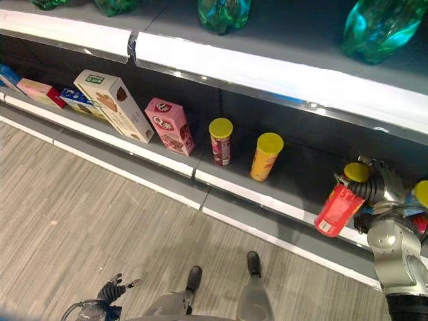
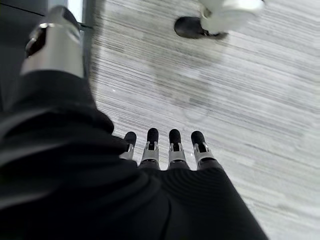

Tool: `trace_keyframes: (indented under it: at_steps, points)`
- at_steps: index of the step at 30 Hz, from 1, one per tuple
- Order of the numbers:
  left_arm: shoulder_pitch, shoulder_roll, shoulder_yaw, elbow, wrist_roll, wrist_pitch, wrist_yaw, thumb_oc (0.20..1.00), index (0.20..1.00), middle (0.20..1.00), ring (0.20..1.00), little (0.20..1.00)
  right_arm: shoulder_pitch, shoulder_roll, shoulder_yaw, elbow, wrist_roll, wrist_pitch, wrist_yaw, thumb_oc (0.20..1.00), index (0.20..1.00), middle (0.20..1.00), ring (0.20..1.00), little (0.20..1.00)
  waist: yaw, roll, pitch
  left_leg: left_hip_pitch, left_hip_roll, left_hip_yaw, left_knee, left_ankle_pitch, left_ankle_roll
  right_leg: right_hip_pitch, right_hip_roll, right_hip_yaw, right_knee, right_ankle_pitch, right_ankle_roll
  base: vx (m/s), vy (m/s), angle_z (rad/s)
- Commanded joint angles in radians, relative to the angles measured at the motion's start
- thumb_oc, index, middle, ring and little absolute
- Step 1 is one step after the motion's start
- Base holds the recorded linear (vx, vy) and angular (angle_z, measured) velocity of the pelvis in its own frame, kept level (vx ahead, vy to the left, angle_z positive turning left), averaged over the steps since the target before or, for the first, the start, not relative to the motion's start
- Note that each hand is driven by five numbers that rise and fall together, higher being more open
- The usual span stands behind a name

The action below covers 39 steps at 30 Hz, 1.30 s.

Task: Put the goods on the table back onto the shelves and tidy them up.

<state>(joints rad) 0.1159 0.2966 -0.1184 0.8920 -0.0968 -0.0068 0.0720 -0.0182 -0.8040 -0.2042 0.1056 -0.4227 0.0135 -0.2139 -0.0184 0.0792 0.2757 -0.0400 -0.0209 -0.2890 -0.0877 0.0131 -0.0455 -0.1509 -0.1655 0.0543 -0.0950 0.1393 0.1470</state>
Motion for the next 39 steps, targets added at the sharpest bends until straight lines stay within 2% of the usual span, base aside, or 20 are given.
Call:
trace_keyframes:
  at_steps: [1,5,10,13,16,18,19,20,24,27,33,37,39]
  points:
    - [-0.020,0.054,-0.038,0.015,0.021,-0.034,0.021,1.000,1.000,1.000,1.000,1.000,-0.129,-0.126,0.001,-0.016,-0.044,-0.014,-0.081,0.200,0.200,0.200,0.200,0.200,0.039,0.016,0.009,-0.023,-0.030,0.005,0.004,-0.082,0.010,-0.052,-0.043,0.008,0.035,-0.041,0.025,-0.04,0.049,-0.07]
    - [-0.044,0.047,-0.075,0.011,0.009,-0.044,0.032,1.000,1.000,1.000,1.000,1.000,-0.245,-0.161,0.049,0.025,-0.050,-0.004,-0.144,0.200,0.200,0.200,0.200,0.200,0.038,0.052,0.054,-0.090,-0.063,0.031,0.073,-0.101,0.016,-0.099,-0.067,0.028,0.048,-0.035,0.026,-0.05,0.054,-0.14]
    - [-0.063,0.034,-0.110,-0.025,-0.004,-0.051,0.032,1.000,1.000,1.000,1.000,1.000,-0.330,-0.159,0.078,0.041,-0.050,0.007,-0.191,0.200,0.200,0.200,0.200,0.200,0.030,0.063,0.073,-0.191,-0.113,0.071,0.187,-0.146,0.023,-0.156,-0.098,0.086,0.018,0.006,0.036,-0.05,0.093,-0.07]
    - [-0.068,0.029,-0.115,-0.049,-0.009,-0.058,0.036,1.000,1.000,1.000,1.000,1.000,-0.379,-0.141,0.111,0.015,-0.055,0.002,-0.202,0.200,0.200,0.200,0.200,0.200,0.039,0.051,0.079,-0.222,-0.117,0.127,0.225,-0.172,0.038,-0.199,-0.107,0.104,0.012,0.019,0.047,0.00,0.119,-0.42]
    - [-0.080,0.034,-0.110,-0.057,-0.018,-0.060,0.041,1.000,1.000,1.000,1.000,1.000,-0.415,-0.125,0.153,-0.013,-0.055,-0.007,-0.193,0.200,0.200,0.200,0.200,0.200,0.052,0.020,0.090,-0.226,-0.106,0.187,0.252,-0.199,0.049,-0.223,-0.124,0.092,0.017,0.030,0.053,0.02,0.054,-0.68]
    - [-0.088,0.042,-0.105,-0.077,-0.030,-0.062,0.045,1.000,1.000,1.000,1.000,1.000,-0.430,-0.125,0.171,-0.025,-0.061,-0.008,-0.188,0.200,0.200,0.200,0.200,0.200,0.058,0.000,0.103,-0.227,-0.097,0.219,0.276,-0.214,0.050,-0.221,-0.146,0.046,0.021,0.035,0.055,0.00,-0.020,-0.59]
    - [-0.088,0.043,-0.104,-0.077,-0.030,-0.062,0.045,1.000,1.000,1.000,1.000,1.000,-0.431,-0.125,0.172,-0.025,-0.061,-0.008,-0.188,0.200,0.200,0.200,0.200,0.200,0.056,0.000,0.105,-0.226,-0.097,0.219,0.278,-0.216,0.050,-0.219,-0.146,0.045,0.021,0.035,0.055,0.01,-0.024,-0.45]
    - [-0.089,0.048,-0.102,-0.095,-0.040,-0.063,0.052,1.000,1.000,1.000,1.000,1.000,-0.440,-0.120,0.179,-0.035,-0.063,-0.007,-0.191,0.200,0.200,0.200,0.200,0.200,0.056,-0.015,0.113,-0.223,-0.092,0.235,0.293,-0.227,0.052,-0.214,-0.166,-0.001,0.024,0.043,0.058,0.01,-0.011,-0.29]
    - [-0.094,0.068,-0.097,-0.117,-0.041,-0.060,0.063,1.000,1.000,1.000,1.000,1.000,-0.478,-0.105,0.195,-0.058,-0.066,-0.004,-0.213,0.200,0.200,0.200,0.200,0.200,0.061,-0.042,0.127,-0.231,-0.074,0.265,0.325,-0.244,0.053,-0.210,-0.193,-0.083,0.026,0.060,0.063,-0.01,-0.020,-0.22]
    - [-0.097,0.072,-0.096,-0.103,-0.034,-0.057,0.073,1.000,1.000,1.000,1.000,1.000,-0.497,-0.110,0.206,-0.074,-0.089,0.006,-0.216,0.200,0.200,0.200,0.200,0.200,0.061,-0.059,0.133,-0.232,-0.074,0.263,0.335,-0.249,0.055,-0.218,-0.192,-0.072,0.032,0.073,0.063,0.02,-0.008,-0.17]
    - [-0.115,0.076,-0.114,-0.103,-0.029,-0.057,0.087,1.000,1.000,1.000,1.000,1.000,-0.564,-0.137,0.214,-0.080,-0.102,0.022,-0.260,0.200,0.200,0.200,0.200,0.200,0.057,-0.073,0.153,-0.238,-0.082,0.258,0.328,-0.251,0.062,-0.258,-0.182,-0.065,0.058,0.083,0.062,-0.01,-0.003,-0.04]
    - [-0.134,0.068,-0.132,-0.098,-0.028,-0.055,0.094,1.000,1.000,1.000,1.000,1.000,-0.572,-0.152,0.199,-0.079,-0.105,0.039,-0.289,0.200,0.200,0.200,0.200,0.200,0.051,-0.066,0.167,-0.228,-0.075,0.239,0.290,-0.229,0.057,-0.274,-0.171,-0.048,0.101,0.064,0.058,-0.03,-0.035,0.01]
    - [-0.143,0.073,-0.147,-0.121,-0.025,-0.056,0.095,1.000,1.000,1.000,1.000,1.000,-0.578,-0.177,0.184,-0.078,-0.113,0.055,-0.306,0.200,0.200,0.200,0.200,0.200,0.040,-0.050,0.180,-0.232,-0.074,0.224,0.279,-0.214,0.052,-0.294,-0.161,-0.007,0.141,0.060,0.060,-0.08,-0.012,0.05]
